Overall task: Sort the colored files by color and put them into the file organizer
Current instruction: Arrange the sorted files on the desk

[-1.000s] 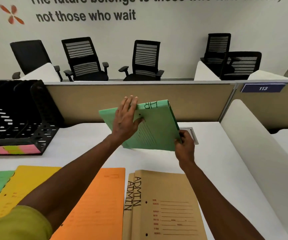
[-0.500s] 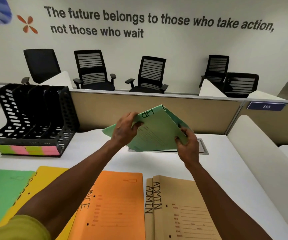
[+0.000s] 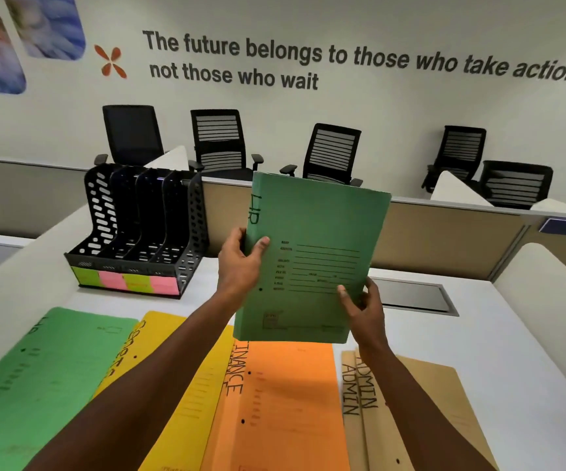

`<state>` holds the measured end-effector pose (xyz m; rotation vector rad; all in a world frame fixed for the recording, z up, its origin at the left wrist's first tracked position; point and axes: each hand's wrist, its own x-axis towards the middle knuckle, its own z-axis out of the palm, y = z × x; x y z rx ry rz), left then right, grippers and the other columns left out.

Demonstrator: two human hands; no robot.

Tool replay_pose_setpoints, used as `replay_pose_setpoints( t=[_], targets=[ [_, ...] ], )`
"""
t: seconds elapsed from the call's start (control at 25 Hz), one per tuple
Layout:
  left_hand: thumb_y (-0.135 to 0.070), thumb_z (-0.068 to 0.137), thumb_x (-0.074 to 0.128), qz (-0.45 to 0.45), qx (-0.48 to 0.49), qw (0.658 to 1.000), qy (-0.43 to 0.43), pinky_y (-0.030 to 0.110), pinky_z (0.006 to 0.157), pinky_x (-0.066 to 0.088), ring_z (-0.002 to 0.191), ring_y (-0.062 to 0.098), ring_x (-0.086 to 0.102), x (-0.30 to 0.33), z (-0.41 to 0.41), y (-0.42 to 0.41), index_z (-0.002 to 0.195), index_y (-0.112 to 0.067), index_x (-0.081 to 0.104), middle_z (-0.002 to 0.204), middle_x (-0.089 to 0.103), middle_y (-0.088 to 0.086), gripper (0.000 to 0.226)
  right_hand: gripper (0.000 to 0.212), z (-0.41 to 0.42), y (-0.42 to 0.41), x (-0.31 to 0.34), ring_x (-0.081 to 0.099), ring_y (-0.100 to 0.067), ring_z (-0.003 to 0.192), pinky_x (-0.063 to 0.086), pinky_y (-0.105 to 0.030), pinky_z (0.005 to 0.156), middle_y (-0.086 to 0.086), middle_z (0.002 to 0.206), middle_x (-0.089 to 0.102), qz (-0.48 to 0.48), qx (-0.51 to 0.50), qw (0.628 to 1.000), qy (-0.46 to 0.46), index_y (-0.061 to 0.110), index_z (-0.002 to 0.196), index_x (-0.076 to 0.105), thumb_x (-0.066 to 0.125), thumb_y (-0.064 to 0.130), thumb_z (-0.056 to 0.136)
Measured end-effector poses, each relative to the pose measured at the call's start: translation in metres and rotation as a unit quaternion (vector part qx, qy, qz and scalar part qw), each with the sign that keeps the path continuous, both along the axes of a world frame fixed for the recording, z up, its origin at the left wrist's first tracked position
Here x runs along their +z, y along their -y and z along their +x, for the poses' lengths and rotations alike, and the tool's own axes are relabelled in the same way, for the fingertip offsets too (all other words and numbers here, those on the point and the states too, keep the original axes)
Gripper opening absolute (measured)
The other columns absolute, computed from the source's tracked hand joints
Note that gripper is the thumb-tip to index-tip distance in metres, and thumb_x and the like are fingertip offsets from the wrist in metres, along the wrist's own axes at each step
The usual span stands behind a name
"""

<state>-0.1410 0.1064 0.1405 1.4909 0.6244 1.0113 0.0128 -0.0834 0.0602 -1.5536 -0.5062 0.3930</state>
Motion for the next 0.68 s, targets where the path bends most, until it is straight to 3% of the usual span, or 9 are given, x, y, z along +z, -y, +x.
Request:
replay_pose_setpoints(
  t=[0.16, 0.32, 0.44, 0.56, 0.68],
  targets=[
    [-0.014, 0.091, 0.067, -0.09, -0.013, 0.996, -0.011, 0.041, 0.078, 0.061, 0.101, 0.025, 0.068, -0.013, -0.05, -0.019, 0.119, -0.016, 0.055, 0.113, 0.065, 0.006, 0.031, 0.069, -0.05, -0.017, -0.023, 0.058, -0.022, 0.121, 0.055, -0.047, 0.097, -0.002, 0.137, 0.058, -0.009, 0.017, 1.0, -0.02, 0.036, 0.144, 0.035, 0.074, 0.03, 0.088],
    [-0.009, 0.09, 0.067, -0.118, 0.017, 0.993, -0.002, 0.023, 0.064, 0.058, 0.092, 0.017, 0.066, -0.024, -0.089, -0.029, 0.117, -0.011, 0.054, 0.115, 0.061, 0.009, 0.03, 0.067, -0.078, -0.03, -0.03, 0.06, -0.02, 0.119, 0.053, -0.048, 0.099, -0.002, 0.136, 0.06, -0.015, 0.011, 0.999, -0.031, 0.035, 0.143, 0.037, 0.074, 0.027, 0.088],
    [-0.009, 0.093, 0.063, -0.107, -0.005, 0.993, -0.039, 0.027, 0.069, 0.06, 0.099, 0.018, 0.067, -0.033, -0.111, -0.03, 0.124, -0.014, 0.056, 0.119, 0.064, 0.008, 0.033, 0.074, -0.091, -0.035, -0.03, 0.056, -0.018, 0.124, 0.051, -0.046, 0.102, 0.002, 0.143, 0.054, -0.038, 0.05, 0.998, -0.013, 0.034, 0.152, 0.032, 0.071, 0.028, 0.09],
    [-0.01, 0.092, 0.063, -0.104, -0.071, 0.986, -0.106, 0.039, 0.082, 0.06, 0.108, 0.017, 0.066, -0.035, -0.127, -0.029, 0.142, -0.031, 0.041, 0.124, 0.063, -0.002, 0.059, 0.075, -0.095, -0.035, -0.029, 0.056, -0.017, 0.123, 0.053, -0.042, 0.098, 0.006, 0.143, 0.053, -0.071, 0.099, 0.993, 0.01, 0.032, 0.154, 0.028, 0.069, 0.029, 0.092],
    [-0.011, 0.089, 0.068, -0.102, -0.108, 0.978, -0.146, 0.035, 0.081, 0.06, 0.108, 0.01, 0.065, -0.034, -0.142, -0.032, 0.149, -0.047, 0.02, 0.125, 0.062, -0.011, 0.085, 0.076, -0.097, -0.032, -0.03, 0.056, -0.018, 0.122, 0.054, -0.043, 0.097, 0.004, 0.144, 0.051, -0.099, 0.118, 0.988, 0.02, 0.034, 0.154, 0.027, 0.069, 0.033, 0.091]
  ],
)
